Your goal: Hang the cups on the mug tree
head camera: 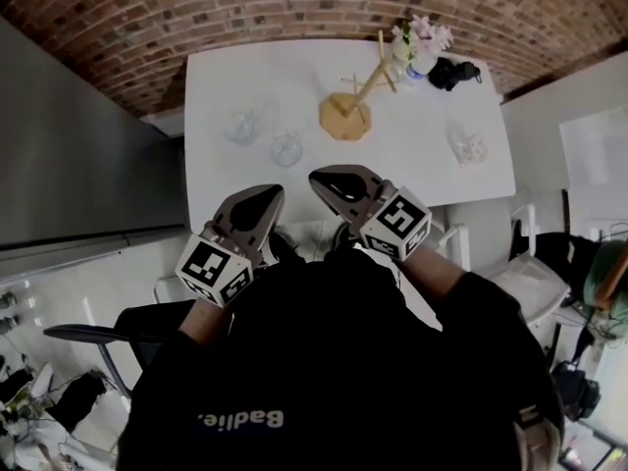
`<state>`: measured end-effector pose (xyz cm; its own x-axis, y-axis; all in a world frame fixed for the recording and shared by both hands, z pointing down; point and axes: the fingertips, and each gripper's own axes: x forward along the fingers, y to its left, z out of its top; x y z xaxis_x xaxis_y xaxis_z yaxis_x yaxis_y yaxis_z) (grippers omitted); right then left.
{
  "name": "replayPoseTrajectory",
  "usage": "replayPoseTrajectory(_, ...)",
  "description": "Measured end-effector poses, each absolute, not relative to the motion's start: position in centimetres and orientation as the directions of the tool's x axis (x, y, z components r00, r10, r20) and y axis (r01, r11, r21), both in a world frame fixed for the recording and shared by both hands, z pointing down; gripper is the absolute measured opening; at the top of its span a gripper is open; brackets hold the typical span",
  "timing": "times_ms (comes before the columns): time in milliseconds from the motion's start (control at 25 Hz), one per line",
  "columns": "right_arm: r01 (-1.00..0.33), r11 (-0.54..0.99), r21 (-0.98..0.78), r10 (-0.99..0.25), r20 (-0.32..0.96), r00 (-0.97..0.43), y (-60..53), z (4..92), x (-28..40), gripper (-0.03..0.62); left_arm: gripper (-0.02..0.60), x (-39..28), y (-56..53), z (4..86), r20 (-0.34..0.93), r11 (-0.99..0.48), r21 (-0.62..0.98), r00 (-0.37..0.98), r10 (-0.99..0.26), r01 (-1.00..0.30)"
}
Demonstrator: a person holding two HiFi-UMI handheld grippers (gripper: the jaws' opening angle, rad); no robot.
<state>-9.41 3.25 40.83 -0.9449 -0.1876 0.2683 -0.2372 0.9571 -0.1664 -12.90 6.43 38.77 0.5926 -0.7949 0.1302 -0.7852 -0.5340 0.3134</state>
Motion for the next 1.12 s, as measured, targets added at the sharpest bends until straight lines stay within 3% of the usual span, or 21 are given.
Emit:
replayPoseTrajectory(240, -0.218, 0.965, -0.148, -0.166, 0.301, -0.939, 1.1, 42.4, -10.0, 0.031, 0.003, -14.1, 4.4, 39.3, 0.155, -0.519, 0.291, 0.575, -0.803, -0.804)
replayPoseTrajectory(680, -0.070, 0.995, -0.074, -0.033, 0.410, -0.912, -0.7, 46.7, -11.3, 0.031, 0.003, -16.2, 2.5, 39.6, 0.192, -0.384, 0.280, 0.443, -0.876, -0.880)
replayPoseTrajectory(1120, 0.127, 0.991, 0.040, 0.076, 0.613, -0.787, -2.0, 54.2, -12.2, 0.032, 0.003, -17.5, 2.5, 41.5, 0.222, -0.255, 0.292, 0.324, -0.920, -0.922)
